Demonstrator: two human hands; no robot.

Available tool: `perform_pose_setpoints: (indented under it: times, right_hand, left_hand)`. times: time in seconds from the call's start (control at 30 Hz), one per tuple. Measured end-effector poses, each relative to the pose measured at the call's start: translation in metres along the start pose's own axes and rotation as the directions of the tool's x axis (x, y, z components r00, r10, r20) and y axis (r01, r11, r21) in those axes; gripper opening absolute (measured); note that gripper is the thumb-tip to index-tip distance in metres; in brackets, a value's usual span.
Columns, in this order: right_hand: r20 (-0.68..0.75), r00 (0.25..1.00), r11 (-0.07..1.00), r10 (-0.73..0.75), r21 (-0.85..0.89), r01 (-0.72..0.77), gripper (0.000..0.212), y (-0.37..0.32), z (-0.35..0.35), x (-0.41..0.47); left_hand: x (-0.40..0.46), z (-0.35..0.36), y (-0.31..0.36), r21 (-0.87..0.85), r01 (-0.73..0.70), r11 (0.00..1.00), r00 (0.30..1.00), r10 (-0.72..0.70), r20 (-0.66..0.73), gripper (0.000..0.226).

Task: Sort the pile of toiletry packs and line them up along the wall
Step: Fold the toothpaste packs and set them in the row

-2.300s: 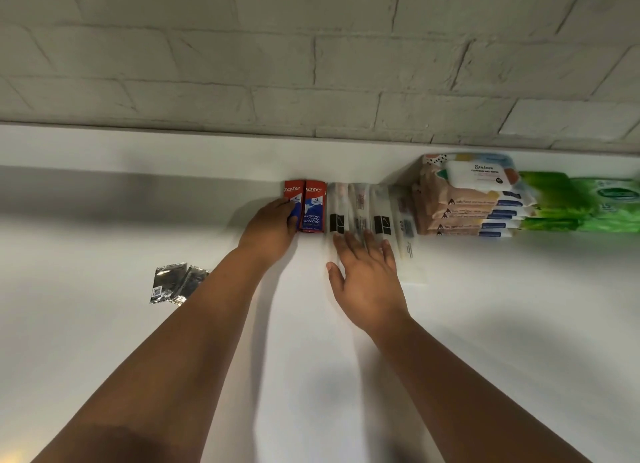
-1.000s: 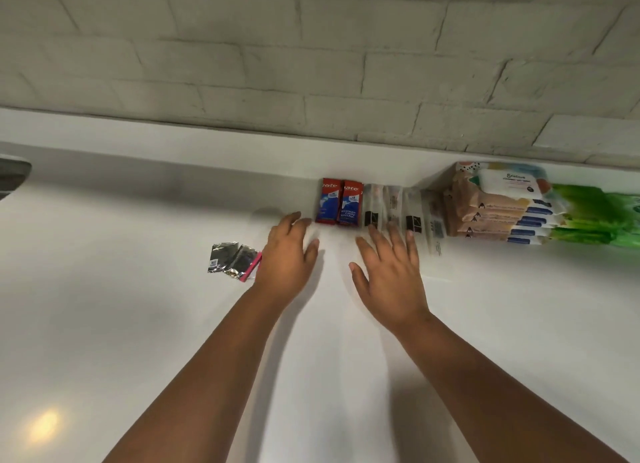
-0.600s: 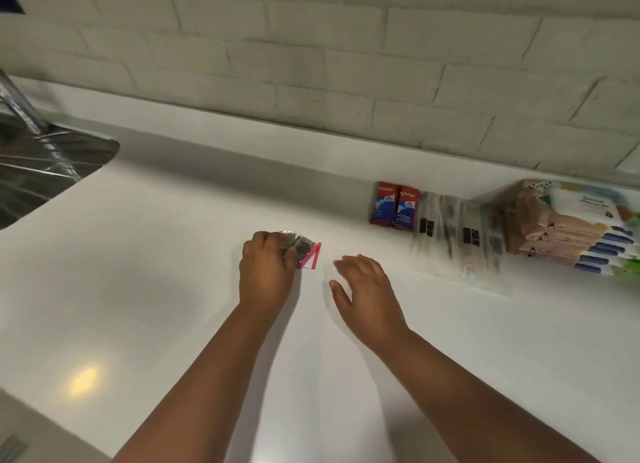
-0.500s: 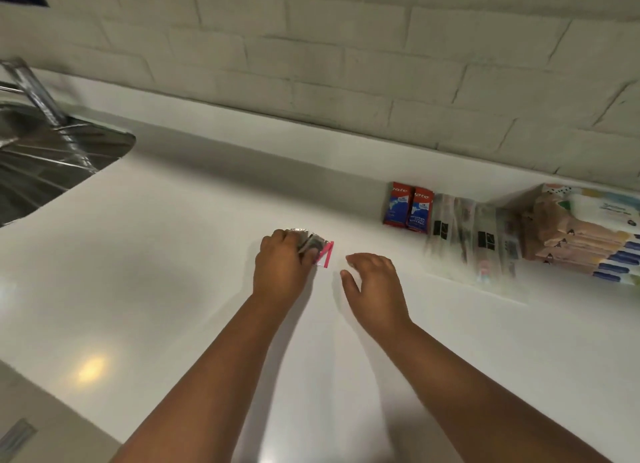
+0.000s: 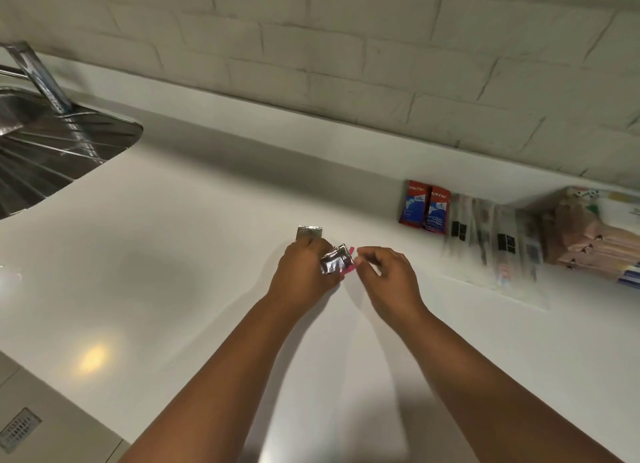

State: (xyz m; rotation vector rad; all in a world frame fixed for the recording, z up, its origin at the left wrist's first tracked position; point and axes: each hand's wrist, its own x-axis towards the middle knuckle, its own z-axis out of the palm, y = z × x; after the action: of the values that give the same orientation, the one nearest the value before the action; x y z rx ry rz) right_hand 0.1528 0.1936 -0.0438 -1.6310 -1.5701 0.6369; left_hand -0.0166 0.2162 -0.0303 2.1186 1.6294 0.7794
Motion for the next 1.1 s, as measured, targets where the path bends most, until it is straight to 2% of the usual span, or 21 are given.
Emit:
perform_pose_setpoints:
  times: [0.1, 0.2, 0.27, 0.33, 0.4, 0.47, 0.53, 0.6, 0.67, 0.8, 0.93, 1.1]
  right_hand:
    - [0.089, 0.995, 0.998, -0.036, 0.051, 0.031, 0.016, 0.001, -0.010, -0.008]
    - [0.145, 0.989, 0.989, 0.036, 0.139, -0.056, 0.014, 0.004, -0.018, -0.020]
    - [0.151, 0.983, 0.943, 0.108, 0.297, -0.150, 0.012, 0.002, -0.024, -0.029]
    - [0.084, 0.988, 0.918, 0.127, 0.367, -0.150, 0.013, -0.002, -0.034, -0.041]
    - [-0.049, 0.999, 0.981, 0.009, 0.191, 0.001, 0.014, -0.006, -0.047, -0.053]
    - [-0.102, 0.970, 0.971, -0.221, -0.113, 0.210, 0.011, -0.010, -0.059, -0.066]
    - [-0.011, 0.920, 0.880, -0.392, -0.294, 0.372, 0.009, -0.007, -0.061, -0.076]
    - [0.125, 0.885, 0.808, -0.448, -0.367, 0.460, 0.013, 0.002, -0.055, -0.084]
    - [0.207, 0.874, 0.787, -0.440, -0.380, 0.486, 0.017, 0.009, -0.050, -0.092]
    - [0.236, 0.881, 0.816, -0.409, -0.338, 0.469, 0.013, 0.017, -0.049, -0.094]
    - [0.172, 0.921, 0.873, -0.350, -0.297, 0.388, 0.021, 0.018, -0.050, -0.086]
    - [0.176, 0.935, 0.883, -0.308, -0.313, 0.350, 0.021, 0.018, -0.049, -0.080]
  left_hand:
    - [-0.016, -0.003, 0.009, -0.129, 0.015, 0.992, 0.996, -0.003, 0.086, 0.032]
    - [-0.032, -0.002, 0.017, -0.286, 0.054, 0.957, 0.989, -0.011, 0.150, 0.027]
    - [-0.039, 0.000, 0.021, -0.335, 0.087, 0.938, 0.987, -0.035, 0.159, 0.028]
    - [-0.044, 0.001, 0.023, -0.352, 0.097, 0.931, 0.991, -0.058, 0.119, 0.032]
    - [-0.048, 0.001, 0.026, -0.365, 0.103, 0.925, 0.994, -0.089, 0.056, 0.030]
    - [-0.053, 0.002, 0.030, -0.379, 0.113, 0.918, 0.993, -0.114, 0.022, 0.022]
    - [-0.058, 0.005, 0.034, -0.363, 0.087, 0.928, 0.996, -0.084, 0.024, 0.017]
    - [-0.062, 0.012, 0.035, -0.318, 0.026, 0.948, 0.999, -0.011, 0.049, 0.022]
    - [-0.066, 0.018, 0.035, -0.221, -0.036, 0.975, 0.998, 0.048, 0.048, 0.031]
    - [-0.066, 0.023, 0.032, -0.086, -0.116, 0.990, 0.993, 0.115, -0.010, 0.024]
    - [-0.063, 0.026, 0.027, -0.063, -0.167, 0.984, 0.986, 0.166, -0.020, 0.017]
    - [-0.060, 0.025, 0.026, -0.074, -0.173, 0.982, 0.985, 0.173, 0.002, 0.019]
